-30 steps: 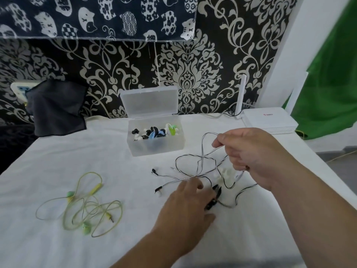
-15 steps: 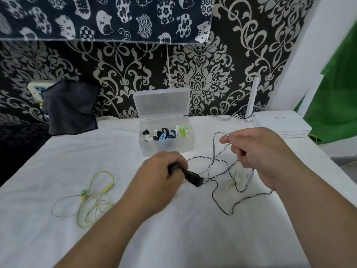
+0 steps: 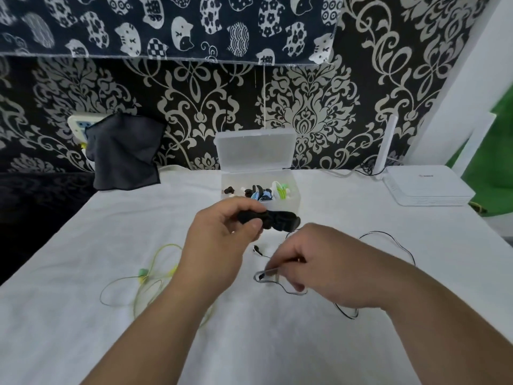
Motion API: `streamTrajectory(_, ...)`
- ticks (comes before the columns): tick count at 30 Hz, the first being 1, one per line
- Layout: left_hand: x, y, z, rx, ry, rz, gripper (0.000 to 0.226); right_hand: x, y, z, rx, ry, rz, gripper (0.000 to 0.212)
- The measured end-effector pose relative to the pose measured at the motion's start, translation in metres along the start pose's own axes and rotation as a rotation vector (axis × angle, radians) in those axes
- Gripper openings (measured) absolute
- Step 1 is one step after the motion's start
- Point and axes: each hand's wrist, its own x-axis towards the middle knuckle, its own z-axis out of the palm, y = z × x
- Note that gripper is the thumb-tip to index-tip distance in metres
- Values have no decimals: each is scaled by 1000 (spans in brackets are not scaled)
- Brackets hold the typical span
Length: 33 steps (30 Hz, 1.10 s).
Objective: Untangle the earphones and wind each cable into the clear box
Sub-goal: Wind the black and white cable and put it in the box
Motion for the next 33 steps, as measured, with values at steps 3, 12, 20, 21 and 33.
streamTrajectory(3,-1,-2,2,45,-79,4,32,0,-2,-5,83,182,-59,19)
streamTrajectory(12,-6,1,5,-66,-198,-73,20,-2,3,-12,208,364,-44,20)
streamTrajectory(20,-6,-1,6,-121,-193,-54,10,-4,7,-17,217,448,-11,15)
streamTrajectory(21,-6,-1,7,-113,-198,-52,9,-4,7,-17,213,447,-10,16)
streamTrajectory(33,-1,-2,2,-146,-116,-25,21,-4,11,-19,281,426,25,11)
